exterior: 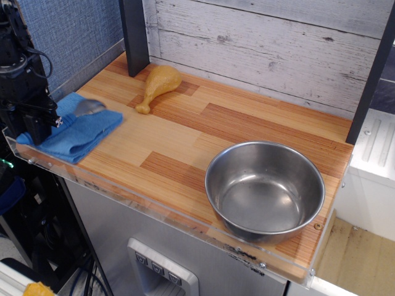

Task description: Move the blue spoon to the right side of the blue cloth

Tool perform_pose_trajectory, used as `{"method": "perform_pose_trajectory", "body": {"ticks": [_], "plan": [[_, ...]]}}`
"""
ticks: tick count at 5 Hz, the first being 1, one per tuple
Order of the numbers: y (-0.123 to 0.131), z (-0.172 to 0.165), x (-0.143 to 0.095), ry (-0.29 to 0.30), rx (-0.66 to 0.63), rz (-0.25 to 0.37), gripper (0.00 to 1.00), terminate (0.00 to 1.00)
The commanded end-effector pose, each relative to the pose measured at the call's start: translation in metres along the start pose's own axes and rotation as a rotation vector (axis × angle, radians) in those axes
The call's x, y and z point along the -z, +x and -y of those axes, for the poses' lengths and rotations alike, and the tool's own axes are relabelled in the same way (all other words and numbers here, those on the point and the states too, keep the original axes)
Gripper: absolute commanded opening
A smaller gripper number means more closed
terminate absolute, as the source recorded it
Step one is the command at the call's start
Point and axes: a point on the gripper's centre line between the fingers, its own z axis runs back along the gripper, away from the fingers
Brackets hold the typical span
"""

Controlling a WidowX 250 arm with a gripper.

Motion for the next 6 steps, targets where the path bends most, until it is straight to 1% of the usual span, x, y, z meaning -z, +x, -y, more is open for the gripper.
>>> {"method": "perform_pose_trajectory", "body": {"ticks": [1, 2, 3, 4, 5, 6], "plan": [[-0.004, -0.002, -0.043, 0.021, -0.024, 0.105, 0.0, 0.0], [-0.003, 0.015, -0.095, -0.043, -0.025, 0.219, 0.0, 0.0], [0.007, 0.045, -0.15, -0.107, 0.029, 0.253, 0.0, 0.0], [0.026, 0.097, -0.152, -0.148, 0.155, 0.179, 0.0, 0.0], [0.036, 0.152, -0.129, -0.14, 0.237, 0.099, 0.0, 0.0], [0.036, 0.168, -0.097, -0.083, 0.239, 0.044, 0.0, 0.0]]}}
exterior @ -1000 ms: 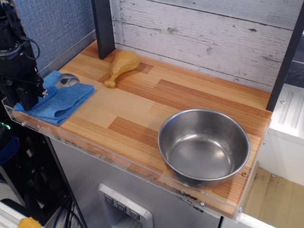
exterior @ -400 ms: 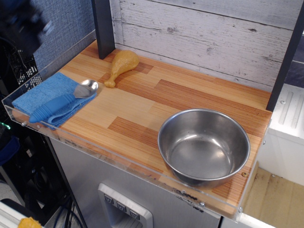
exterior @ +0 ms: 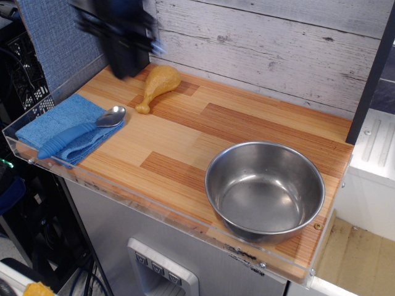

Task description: Move the blue spoon to the right side of the blue cloth

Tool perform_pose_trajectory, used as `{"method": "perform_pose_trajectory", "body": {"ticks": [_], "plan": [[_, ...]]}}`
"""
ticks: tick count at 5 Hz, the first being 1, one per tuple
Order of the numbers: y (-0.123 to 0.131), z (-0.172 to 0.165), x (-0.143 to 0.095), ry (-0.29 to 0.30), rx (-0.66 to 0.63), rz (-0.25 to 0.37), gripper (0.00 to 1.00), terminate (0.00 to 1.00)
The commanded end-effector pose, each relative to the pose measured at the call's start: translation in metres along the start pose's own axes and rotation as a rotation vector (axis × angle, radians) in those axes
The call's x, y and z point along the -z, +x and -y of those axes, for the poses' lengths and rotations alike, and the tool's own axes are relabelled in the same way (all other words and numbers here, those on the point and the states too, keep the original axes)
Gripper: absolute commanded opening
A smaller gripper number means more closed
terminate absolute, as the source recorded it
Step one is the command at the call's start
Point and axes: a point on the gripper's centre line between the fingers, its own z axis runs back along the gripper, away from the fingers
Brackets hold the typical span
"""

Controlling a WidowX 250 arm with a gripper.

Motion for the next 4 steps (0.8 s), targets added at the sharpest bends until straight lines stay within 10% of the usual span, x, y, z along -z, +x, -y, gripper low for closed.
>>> {"method": "perform_pose_trajectory", "body": {"ticks": [1, 2, 4], "plan": [[-0.016, -0.015, 0.024, 0.108, -0.136, 0.002, 0.0, 0.0], [-0.036, -0.035, 0.002, 0.126, -0.26, 0.078, 1.0, 0.0], [-0.065, -0.054, -0.024, 0.028, -0.277, 0.141, 1.0, 0.0]]}}
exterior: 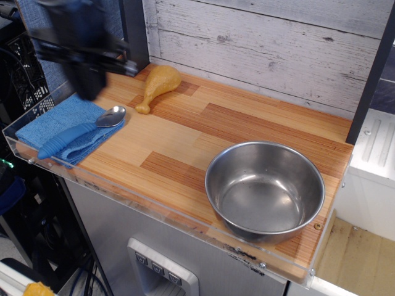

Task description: Move the blue spoon to the right side of the blue cloth

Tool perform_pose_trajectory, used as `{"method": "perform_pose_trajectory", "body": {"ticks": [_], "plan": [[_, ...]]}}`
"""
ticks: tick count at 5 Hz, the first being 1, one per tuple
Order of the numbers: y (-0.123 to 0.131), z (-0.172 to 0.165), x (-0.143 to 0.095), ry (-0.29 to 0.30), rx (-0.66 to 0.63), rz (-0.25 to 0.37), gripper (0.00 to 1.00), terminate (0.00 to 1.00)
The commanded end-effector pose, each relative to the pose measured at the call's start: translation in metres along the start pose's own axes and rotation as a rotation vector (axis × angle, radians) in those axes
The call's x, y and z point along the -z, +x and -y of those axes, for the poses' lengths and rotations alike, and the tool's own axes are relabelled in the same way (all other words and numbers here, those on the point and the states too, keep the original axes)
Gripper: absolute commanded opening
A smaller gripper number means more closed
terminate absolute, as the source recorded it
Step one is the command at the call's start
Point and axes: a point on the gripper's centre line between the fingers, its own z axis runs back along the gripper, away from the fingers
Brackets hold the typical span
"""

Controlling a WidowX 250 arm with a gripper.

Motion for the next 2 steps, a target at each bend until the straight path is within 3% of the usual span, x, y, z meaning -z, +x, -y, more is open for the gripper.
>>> {"method": "perform_pose_trajectory", "body": {"ticks": [1, 2], "plan": [[-0.0055, -0.0085, -0.0129, -0.039, 0.049, 0.025, 1.0, 0.0], [-0.0055, -0.0085, -0.0129, -0.039, 0.049, 0.025, 1.0, 1.0]]}}
